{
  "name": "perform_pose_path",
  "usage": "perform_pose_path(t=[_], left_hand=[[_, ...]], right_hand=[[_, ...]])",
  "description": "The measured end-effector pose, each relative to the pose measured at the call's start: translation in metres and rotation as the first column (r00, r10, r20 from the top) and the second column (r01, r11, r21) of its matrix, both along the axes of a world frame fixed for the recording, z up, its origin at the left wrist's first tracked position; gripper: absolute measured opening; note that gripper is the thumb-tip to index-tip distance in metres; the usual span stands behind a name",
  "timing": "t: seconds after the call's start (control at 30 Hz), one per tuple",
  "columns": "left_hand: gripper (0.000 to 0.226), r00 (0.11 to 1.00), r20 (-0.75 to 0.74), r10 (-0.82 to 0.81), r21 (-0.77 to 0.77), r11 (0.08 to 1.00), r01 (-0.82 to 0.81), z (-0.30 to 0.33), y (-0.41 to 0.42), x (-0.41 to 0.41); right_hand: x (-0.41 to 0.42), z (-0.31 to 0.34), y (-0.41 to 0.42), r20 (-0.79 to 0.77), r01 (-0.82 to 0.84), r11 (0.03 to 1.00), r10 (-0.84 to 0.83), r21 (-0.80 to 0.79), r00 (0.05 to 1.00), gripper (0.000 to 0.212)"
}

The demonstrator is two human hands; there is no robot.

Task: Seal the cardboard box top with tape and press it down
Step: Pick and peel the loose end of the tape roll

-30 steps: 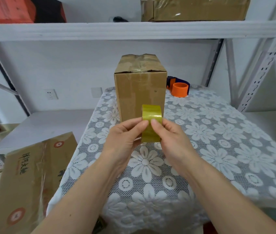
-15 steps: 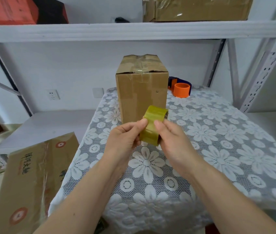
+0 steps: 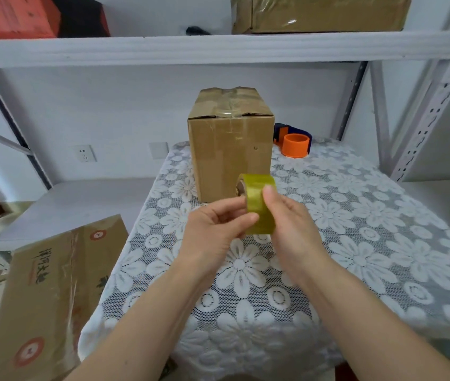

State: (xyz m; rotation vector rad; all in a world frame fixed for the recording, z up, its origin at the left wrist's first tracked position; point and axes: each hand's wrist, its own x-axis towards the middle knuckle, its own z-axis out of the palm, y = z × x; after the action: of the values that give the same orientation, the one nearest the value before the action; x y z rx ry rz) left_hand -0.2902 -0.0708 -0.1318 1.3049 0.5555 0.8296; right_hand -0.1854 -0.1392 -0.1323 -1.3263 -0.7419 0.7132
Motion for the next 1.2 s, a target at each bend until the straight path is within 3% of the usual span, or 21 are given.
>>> perform_pose_path(t=[0.1,0.17,0.33,0.43,0.5,0.63,0.77,0.93,1.1,1.2], left_hand=[[0.029,0.997,-0.061,0.044,0.231,0.973,-0.029,-0.004,-0.006,0.004],[0.027,0.993,-0.077,0.084,0.294,0.954,-0.058,-0.006,-0.006,0.005],[0.024,0.993,-0.033,0.109,0.097,0.99,-0.106,0.002,-0.002,0.0],[0.02,0.992,-0.035,0.119,-0.076,0.99,-0.121,0.003,0.003,-0.003],[0.02,0.994,-0.033,0.108,-0.092,0.99,-0.11,0.004,0.004,-0.004],[0.025,0.994,-0.029,0.106,0.13,0.986,-0.102,0.004,0.001,-0.003],[0.029,0.988,-0.096,0.119,0.397,0.915,-0.072,0.001,-0.004,-0.001],[0.03,0.974,-0.131,0.187,0.551,0.83,-0.085,0.003,-0.005,-0.001],[0.024,0.974,-0.125,0.187,0.343,0.93,-0.135,0.005,-0.006,0.0],[0.023,0.975,-0.133,0.181,0.216,0.965,-0.15,0.005,-0.003,-0.001]], right_hand=[[0.003,0.0,0.001,-0.159,0.045,0.998,-0.038,0.044,0.987,0.051],[0.004,0.0,0.002,-0.162,0.036,0.998,-0.027,0.059,0.986,0.05],[0.005,-0.001,0.002,-0.048,-0.096,0.993,0.099,0.068,0.994,0.025],[0.003,-0.001,0.003,-0.017,-0.161,0.983,0.163,0.083,0.986,0.022],[0.002,-0.002,0.003,-0.03,-0.148,0.985,0.151,0.087,0.988,0.021],[0.001,-0.001,0.003,-0.209,-0.093,0.989,0.116,0.117,0.971,0.027],[0.003,0.004,0.001,-0.365,-0.013,0.992,0.06,0.129,0.929,0.037],[0.003,0.003,0.004,-0.39,0.017,0.994,0.026,0.109,0.92,0.049],[0.005,0.004,0.003,-0.302,-0.044,0.991,0.08,0.124,0.95,0.023],[0.006,0.004,0.004,-0.224,-0.055,0.994,0.075,0.096,0.972,0.023]])
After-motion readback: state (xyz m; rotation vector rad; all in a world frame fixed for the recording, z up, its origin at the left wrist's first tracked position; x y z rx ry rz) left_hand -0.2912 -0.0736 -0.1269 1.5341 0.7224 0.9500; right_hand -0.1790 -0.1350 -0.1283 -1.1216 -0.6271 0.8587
